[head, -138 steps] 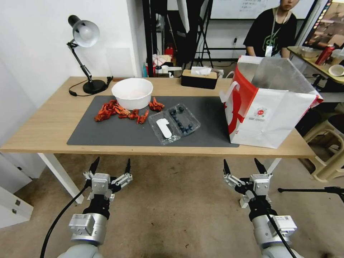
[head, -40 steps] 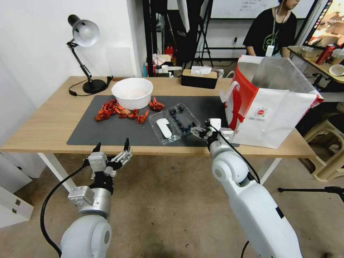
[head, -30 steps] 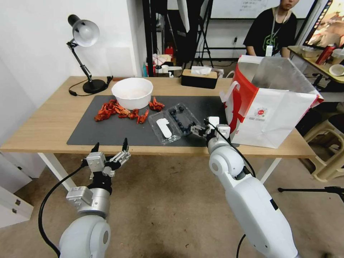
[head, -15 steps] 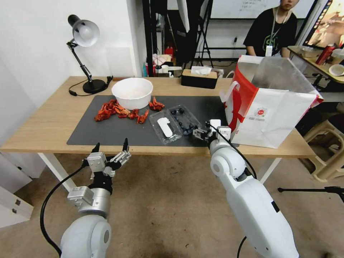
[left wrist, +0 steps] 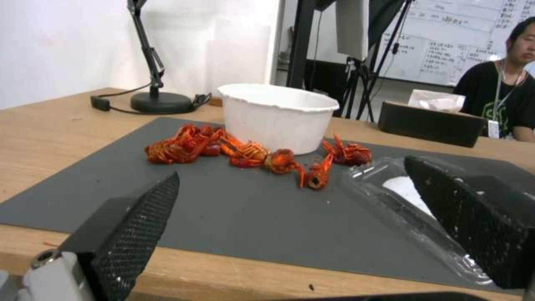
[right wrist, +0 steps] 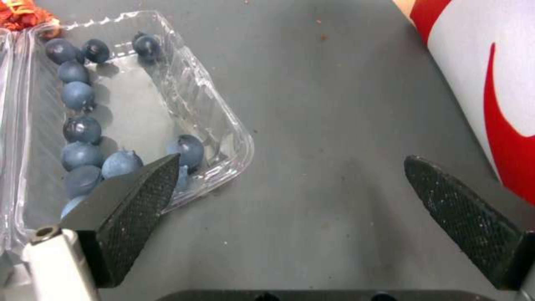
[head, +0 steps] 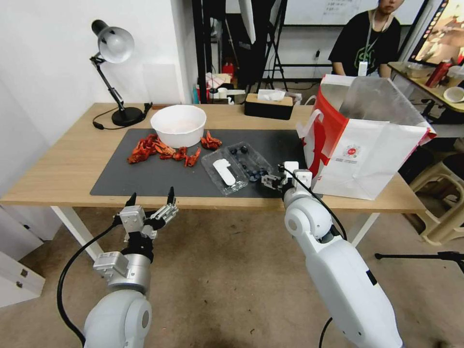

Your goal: Close the takeout container lid, then place the container into the takeout bag.

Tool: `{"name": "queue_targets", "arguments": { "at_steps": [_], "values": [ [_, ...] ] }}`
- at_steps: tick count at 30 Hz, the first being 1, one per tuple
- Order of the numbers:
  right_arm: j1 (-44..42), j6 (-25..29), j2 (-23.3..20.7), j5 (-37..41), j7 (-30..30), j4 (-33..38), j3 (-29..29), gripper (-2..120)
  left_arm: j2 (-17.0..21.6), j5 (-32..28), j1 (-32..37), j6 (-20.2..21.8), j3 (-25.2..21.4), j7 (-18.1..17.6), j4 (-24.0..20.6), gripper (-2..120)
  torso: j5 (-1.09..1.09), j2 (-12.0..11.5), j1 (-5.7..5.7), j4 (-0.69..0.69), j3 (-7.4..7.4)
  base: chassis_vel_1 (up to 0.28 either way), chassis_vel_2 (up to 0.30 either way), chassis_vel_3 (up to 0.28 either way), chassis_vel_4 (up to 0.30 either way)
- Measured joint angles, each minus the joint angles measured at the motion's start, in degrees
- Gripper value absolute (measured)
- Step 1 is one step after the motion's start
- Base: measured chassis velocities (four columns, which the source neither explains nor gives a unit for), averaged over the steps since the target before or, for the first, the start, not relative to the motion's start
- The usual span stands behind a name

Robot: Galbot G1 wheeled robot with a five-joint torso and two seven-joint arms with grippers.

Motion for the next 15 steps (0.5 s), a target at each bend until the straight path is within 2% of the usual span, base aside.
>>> {"name": "queue_targets", "arguments": {
  "at_steps": [15],
  "values": [
    [-0.45, -2.16, 0.58, 0.66, 0.05, 1.69, -0.15, 100, 0.11, 0.07, -0.1, -0.5, -0.16, -0.02, 0.31, 100, 0.0, 0.0, 0.0, 0.0, 0.0, 0.0, 0.0, 0.0, 0.0]
  ]
}}
